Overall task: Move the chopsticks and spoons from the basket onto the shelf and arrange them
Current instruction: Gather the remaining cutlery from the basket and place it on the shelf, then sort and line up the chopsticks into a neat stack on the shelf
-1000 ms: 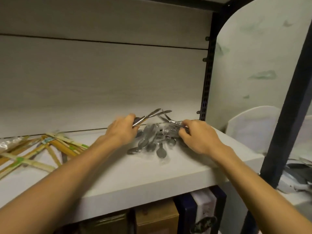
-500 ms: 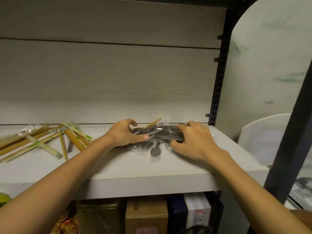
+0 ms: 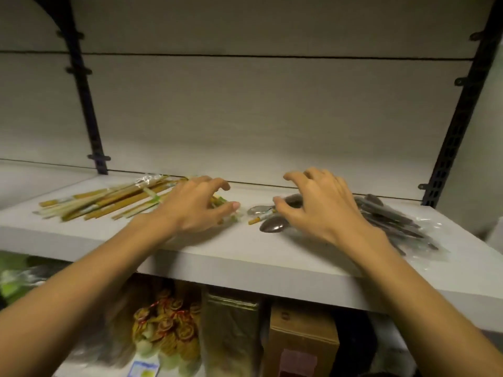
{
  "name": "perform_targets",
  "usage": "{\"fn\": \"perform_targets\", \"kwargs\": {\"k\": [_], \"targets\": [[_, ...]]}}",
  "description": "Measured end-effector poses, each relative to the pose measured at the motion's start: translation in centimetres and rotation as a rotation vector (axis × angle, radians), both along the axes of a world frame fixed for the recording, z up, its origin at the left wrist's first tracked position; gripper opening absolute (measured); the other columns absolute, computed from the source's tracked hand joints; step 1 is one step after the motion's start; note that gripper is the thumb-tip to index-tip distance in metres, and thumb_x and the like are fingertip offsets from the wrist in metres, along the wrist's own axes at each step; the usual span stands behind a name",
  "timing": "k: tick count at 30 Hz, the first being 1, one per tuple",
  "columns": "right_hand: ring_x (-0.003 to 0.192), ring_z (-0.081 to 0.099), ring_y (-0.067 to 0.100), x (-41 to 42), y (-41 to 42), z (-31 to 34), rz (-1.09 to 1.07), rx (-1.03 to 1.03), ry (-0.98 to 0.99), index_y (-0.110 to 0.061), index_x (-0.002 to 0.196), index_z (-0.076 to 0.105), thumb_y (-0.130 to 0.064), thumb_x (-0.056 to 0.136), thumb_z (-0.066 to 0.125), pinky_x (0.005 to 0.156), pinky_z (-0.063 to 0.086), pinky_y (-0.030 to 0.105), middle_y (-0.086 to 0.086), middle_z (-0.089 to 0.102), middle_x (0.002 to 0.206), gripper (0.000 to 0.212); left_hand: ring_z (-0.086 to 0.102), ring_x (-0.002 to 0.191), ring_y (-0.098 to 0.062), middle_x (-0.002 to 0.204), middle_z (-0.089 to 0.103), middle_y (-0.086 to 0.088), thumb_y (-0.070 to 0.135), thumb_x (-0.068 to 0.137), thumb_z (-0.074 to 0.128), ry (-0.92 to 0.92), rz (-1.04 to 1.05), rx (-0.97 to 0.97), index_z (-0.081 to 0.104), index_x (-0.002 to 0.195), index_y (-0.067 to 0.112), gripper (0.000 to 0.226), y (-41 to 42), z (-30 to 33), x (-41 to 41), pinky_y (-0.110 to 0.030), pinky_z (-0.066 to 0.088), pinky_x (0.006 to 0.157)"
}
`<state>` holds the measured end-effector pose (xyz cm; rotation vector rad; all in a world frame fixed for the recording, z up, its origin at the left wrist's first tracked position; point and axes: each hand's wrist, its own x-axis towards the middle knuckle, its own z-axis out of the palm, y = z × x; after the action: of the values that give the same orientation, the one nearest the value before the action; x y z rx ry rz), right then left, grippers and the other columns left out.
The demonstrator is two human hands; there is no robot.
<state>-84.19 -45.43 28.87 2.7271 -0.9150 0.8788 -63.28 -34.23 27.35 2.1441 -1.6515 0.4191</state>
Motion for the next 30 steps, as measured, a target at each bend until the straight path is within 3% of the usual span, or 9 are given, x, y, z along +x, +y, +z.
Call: {"fn": "perform_targets", "kwargs": {"k": [3,9,17,21,24,28,30], "targets": [[0.119,0.046,0.028,2.8,2.5,-0.5,0.073,-0.006,0.0,-0.026,0.135,0.049,-0.057,0.088,0.046,0.097,0.034,0.04,0.006,0.056,0.123,0.055,0.053,0.089,-0.013,0.125,0.06,0.003,0.064,0.087,0.044,-0.015,0.012,-0.028,0.056,0.123,0.028,0.053,4.0,-0.1,3.1,-0.035,0.043,0.084],[0.103,0.056,0.022,8.8,6.5,-0.5,0.139,0.024,-0.039,-0.025,0.128,0.056,-0.048,0.092,0.048,0.085,0.045,0.036,0.002,0.062,0.114,0.045,0.057,0.096,-0.022,0.111,0.066,-0.001,0.044,0.091,0.053,0.005,0.103,-0.019,0.065,0.105,0.028,0.024,9.6,-0.3,11.4,-0.036,0.047,0.078],[0.096,0.059,0.027,17.6,10.3,-2.0,0.021,0.183,0.007,-0.026,0.116,0.061,-0.041,0.088,0.055,0.075,0.048,0.037,0.002,0.066,0.108,0.032,0.058,0.096,-0.019,0.111,0.066,0.0,0.04,0.09,0.058,0.114,0.064,0.037,0.067,0.1,0.029,0.018,13.1,-1.4,22.3,-0.038,0.052,0.082],[0.095,0.06,0.025,19.7,11.2,-3.0,-0.05,0.269,0.072,-0.029,0.116,0.062,-0.044,0.085,0.061,0.081,0.051,0.038,0.001,0.066,0.106,0.034,0.056,0.091,-0.016,0.11,0.067,0.002,0.041,0.088,0.061,0.191,-0.019,0.033,0.065,0.094,0.033,0.012,12.1,-1.9,24.0,-0.032,0.048,0.078],[0.088,0.062,0.021,20.4,11.3,-2.9,-0.075,0.291,0.091,-0.028,0.11,0.066,-0.042,0.085,0.064,0.078,0.052,0.034,0.0,0.069,0.098,0.029,0.057,0.095,-0.017,0.114,0.065,0.004,0.048,0.087,0.061,0.189,-0.027,0.012,0.064,0.102,0.031,0.023,11.1,-2.0,24.3,-0.031,0.045,0.075],[0.074,0.058,0.005,21.6,11.4,-2.5,0.032,0.374,0.044,-0.028,0.097,0.073,-0.04,0.086,0.064,0.062,0.042,0.017,-0.015,0.064,0.079,0.019,0.058,0.1,-0.017,0.114,0.064,0.006,0.057,0.086,0.056,0.236,-0.019,-0.025,0.06,0.112,0.029,0.038,9.9,-1.7,24.9,-0.033,0.048,0.079],[0.074,0.059,0.002,22.1,11.4,-2.3,0.07,0.393,0.033,-0.027,0.095,0.074,-0.037,0.088,0.061,0.06,0.04,0.012,-0.018,0.066,0.08,0.018,0.056,0.099,-0.017,0.113,0.063,0.005,0.057,0.087,0.055,0.245,-0.018,-0.013,0.058,0.114,0.029,0.039,9.2,-1.4,24.9,-0.032,0.046,0.077]]}}
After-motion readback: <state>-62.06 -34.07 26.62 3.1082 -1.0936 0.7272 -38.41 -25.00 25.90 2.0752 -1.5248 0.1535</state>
